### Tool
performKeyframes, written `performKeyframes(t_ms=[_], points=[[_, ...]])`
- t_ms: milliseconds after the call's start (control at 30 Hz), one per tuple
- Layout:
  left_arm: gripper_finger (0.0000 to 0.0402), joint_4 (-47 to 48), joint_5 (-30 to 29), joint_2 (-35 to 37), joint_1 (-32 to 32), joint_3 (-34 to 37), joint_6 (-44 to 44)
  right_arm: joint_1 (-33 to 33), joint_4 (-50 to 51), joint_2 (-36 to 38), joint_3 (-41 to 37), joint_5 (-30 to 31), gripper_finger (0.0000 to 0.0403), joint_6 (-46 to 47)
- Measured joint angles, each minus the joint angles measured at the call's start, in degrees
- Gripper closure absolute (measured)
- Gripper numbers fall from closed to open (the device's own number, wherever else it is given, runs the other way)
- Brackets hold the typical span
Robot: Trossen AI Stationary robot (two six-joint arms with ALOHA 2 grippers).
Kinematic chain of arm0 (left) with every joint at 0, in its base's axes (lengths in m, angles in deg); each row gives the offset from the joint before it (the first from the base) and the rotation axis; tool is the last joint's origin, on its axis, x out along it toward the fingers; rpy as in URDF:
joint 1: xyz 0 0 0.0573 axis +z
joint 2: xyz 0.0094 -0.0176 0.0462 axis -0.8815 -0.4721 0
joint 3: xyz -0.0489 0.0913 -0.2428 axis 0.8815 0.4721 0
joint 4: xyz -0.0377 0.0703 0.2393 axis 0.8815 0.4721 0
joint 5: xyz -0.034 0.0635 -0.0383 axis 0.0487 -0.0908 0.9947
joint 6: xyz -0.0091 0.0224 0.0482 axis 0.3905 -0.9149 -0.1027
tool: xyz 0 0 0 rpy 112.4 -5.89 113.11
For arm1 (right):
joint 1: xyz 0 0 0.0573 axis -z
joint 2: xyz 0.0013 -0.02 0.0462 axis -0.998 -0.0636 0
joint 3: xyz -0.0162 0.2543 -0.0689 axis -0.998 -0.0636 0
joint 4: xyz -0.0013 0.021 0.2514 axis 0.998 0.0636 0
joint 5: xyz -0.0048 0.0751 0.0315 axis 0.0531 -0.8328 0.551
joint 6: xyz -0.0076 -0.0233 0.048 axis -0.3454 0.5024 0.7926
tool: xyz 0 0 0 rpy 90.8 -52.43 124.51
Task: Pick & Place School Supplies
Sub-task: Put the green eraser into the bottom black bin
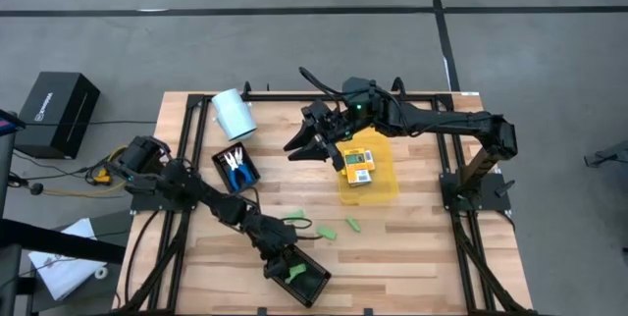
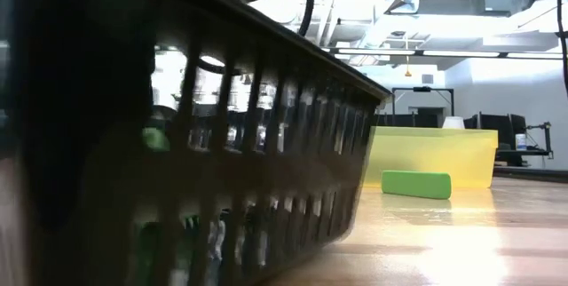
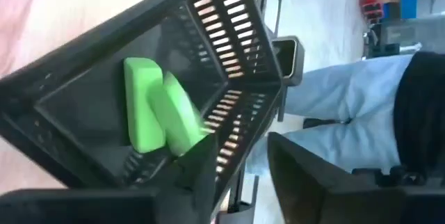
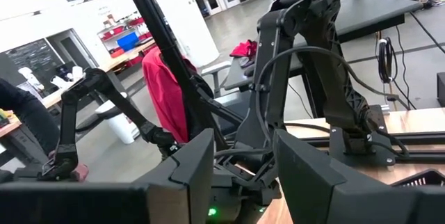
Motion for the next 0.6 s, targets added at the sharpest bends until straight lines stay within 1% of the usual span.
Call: performKeyframes(t_ms=[200, 367, 467, 600], points=[[0.0217, -0.15, -0.25, 0.06, 0.63, 0.00, 1.32, 0.00, 0.00, 0.00, 0.00, 0.00, 0.0262, -0.18], [0.0196, -0.56, -1.26, 2.57, 2.32, 0.04, 0.62, 0.30, 0.66, 0.15, 0.06, 0.58, 0.0262, -0.41], [0.0195, -0.62, -4.69, 6.08, 5.09, 0.09, -1.89, 0.78, 6.80, 1.13, 1.95, 4.72, 0.0265, -1.23], [0.0204, -0.82, -9.76, 13.23, 10.15, 0.09, -6.71, 1.03, 22.55, 1.92, 8.08, 13.55, 0.0272, -5.33]])
